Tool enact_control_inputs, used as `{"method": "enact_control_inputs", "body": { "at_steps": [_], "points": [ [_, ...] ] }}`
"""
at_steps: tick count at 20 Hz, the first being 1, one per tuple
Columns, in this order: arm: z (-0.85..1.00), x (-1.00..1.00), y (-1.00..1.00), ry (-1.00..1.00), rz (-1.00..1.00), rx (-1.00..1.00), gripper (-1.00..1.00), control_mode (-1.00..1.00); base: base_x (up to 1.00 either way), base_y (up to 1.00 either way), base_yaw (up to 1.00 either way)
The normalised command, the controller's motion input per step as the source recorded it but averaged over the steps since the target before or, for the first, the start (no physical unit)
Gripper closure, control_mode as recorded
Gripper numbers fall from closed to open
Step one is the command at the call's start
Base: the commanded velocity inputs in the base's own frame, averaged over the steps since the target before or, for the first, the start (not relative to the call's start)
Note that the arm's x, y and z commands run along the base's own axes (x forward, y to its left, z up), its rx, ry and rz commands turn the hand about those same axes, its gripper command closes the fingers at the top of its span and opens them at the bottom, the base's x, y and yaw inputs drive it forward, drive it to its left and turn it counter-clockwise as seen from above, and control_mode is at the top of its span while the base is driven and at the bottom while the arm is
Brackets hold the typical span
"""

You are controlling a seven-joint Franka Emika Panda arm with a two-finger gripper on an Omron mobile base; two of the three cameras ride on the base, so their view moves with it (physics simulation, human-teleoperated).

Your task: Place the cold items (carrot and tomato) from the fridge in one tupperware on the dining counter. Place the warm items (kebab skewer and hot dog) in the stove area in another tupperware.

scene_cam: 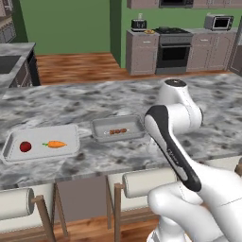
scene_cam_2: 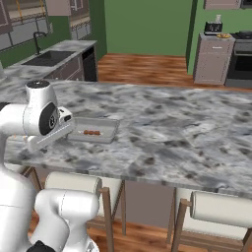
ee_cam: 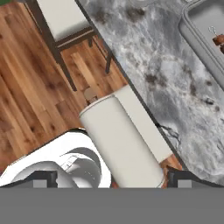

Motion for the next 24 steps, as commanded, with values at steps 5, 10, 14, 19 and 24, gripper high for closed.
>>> {"method": "enact_control_inputs", "body": {
  "at_steps": [5, 10, 14, 19, 24],
  "points": [
    [0.48, -1.00, -0.09, 0.00, -0.17, 0.00, -1.00, -1.00, 0.00, 0.00, 0.00],
    [0.50, -0.81, -0.27, 0.00, -0.18, 0.00, -1.00, -1.00, 0.00, 0.00, 0.00],
    [0.15, -0.20, -0.04, -0.01, -0.10, 0.00, -1.00, -1.00, 0.00, 0.00, 0.00],
    [0.00, -0.04, 0.02, 0.00, 0.00, -0.01, -1.00, -1.00, 0.00, 0.00, 0.00],
    [0.00, -0.12, -0.03, 0.00, -0.02, 0.00, -1.00, 1.00, -0.31, -0.31, -0.11]
  ]
}}
